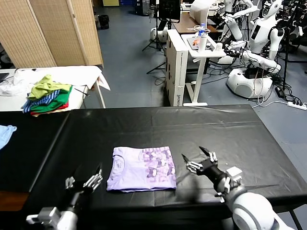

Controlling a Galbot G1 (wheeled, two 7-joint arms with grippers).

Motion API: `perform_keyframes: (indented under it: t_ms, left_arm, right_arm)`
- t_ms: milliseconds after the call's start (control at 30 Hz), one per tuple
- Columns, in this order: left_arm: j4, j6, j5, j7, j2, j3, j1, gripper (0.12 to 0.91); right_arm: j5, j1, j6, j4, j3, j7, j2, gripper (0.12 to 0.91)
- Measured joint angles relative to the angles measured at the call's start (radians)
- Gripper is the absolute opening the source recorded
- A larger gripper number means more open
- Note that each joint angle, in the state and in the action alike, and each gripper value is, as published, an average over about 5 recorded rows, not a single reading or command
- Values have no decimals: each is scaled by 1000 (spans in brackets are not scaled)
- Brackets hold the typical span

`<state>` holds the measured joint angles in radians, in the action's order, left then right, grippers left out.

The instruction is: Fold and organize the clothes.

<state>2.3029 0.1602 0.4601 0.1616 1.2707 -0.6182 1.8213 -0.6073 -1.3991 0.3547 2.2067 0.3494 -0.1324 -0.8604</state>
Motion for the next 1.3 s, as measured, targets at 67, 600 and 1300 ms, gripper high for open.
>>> perform_keyframes:
  t_ms: [67, 600, 1300]
  left_arm:
    - [14, 0, 2, 6, -12, -13, 34, 907]
    - [53, -2, -43, 16, -10, -23, 164, 907]
    - [86, 12, -64, 10, 13, -25, 218, 907]
  right_arm:
    - [13, -56, -51, 16, 26, -7, -6, 907]
    - [178, -440, -285, 102, 159, -33, -80, 907]
    - [202, -602, -313, 138, 201, -32, -118, 907]
